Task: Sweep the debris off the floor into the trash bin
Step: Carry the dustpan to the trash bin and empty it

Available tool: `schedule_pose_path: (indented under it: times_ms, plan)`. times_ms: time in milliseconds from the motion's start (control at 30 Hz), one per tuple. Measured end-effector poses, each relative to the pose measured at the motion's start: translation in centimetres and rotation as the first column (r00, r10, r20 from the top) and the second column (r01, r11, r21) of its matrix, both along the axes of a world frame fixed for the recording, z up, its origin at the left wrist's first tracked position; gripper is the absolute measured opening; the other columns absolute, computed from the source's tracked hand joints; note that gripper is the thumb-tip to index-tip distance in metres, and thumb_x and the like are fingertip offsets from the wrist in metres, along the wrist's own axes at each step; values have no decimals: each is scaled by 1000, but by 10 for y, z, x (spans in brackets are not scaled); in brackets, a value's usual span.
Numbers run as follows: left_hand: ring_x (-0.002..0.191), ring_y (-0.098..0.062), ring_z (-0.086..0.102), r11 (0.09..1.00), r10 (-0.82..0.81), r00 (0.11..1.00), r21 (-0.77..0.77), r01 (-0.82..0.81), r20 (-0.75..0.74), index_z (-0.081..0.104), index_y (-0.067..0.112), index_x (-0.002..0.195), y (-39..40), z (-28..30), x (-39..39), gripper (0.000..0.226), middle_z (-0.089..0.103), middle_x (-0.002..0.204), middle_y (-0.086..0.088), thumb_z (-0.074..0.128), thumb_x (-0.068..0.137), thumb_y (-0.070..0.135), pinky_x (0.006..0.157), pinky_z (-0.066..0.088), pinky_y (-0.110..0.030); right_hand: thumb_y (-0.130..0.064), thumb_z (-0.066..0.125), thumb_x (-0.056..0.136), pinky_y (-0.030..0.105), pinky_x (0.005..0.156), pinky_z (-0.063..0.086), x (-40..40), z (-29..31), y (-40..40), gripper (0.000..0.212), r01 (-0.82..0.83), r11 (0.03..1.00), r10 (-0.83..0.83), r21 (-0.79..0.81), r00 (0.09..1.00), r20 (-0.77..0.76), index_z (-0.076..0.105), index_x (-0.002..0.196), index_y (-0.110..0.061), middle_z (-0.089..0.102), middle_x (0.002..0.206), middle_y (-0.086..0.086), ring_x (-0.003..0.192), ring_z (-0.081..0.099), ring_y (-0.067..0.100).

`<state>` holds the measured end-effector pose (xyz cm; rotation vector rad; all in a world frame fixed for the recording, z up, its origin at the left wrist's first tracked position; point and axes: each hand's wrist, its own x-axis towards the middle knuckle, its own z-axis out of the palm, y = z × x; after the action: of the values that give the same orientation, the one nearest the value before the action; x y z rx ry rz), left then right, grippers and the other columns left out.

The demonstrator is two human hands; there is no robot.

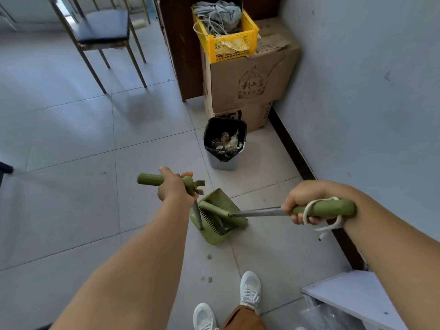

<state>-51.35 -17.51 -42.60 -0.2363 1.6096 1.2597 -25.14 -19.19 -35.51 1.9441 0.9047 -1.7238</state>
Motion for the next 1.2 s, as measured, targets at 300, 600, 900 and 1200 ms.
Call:
schedule_pose_path:
  times_ms: [300,600,900,1200]
  plan:
    - [76,-20,66,997,1,999,79,-3,33,50,15,82,-21,36,-21,36,67,69,-3,52,96,48,94,46,-58,-10,47,94,15,37,39,-14,18,-20,17,130,970,-134,208,991,5,53,80,0,53,59,12,35,48,15]
    - [73,-19,63,978,-51,999,204,48,12,51,14,89,-50,121,-38,12,63,68,-4,54,96,24,77,45,-48,-11,43,92,11,31,37,-44,43,-48,30,375,872,-345,314,927,-148,47,63,-5,48,38,3,25,47,9]
    - [81,-17,63,914,-85,994,390,108,-75,52,16,103,-76,219,-59,13,60,74,-2,57,94,24,83,43,-50,-5,40,97,7,27,33,-62,86,-71,29,455,793,-368,406,888,-278,44,68,-3,47,28,6,17,42,12]
    - [71,-16,62,802,-188,949,519,297,-252,51,17,90,-86,288,-47,5,56,64,-1,54,94,19,62,47,-39,-4,33,100,9,24,31,-55,93,-74,39,492,772,-403,402,868,-289,44,63,-4,47,30,8,19,45,13]
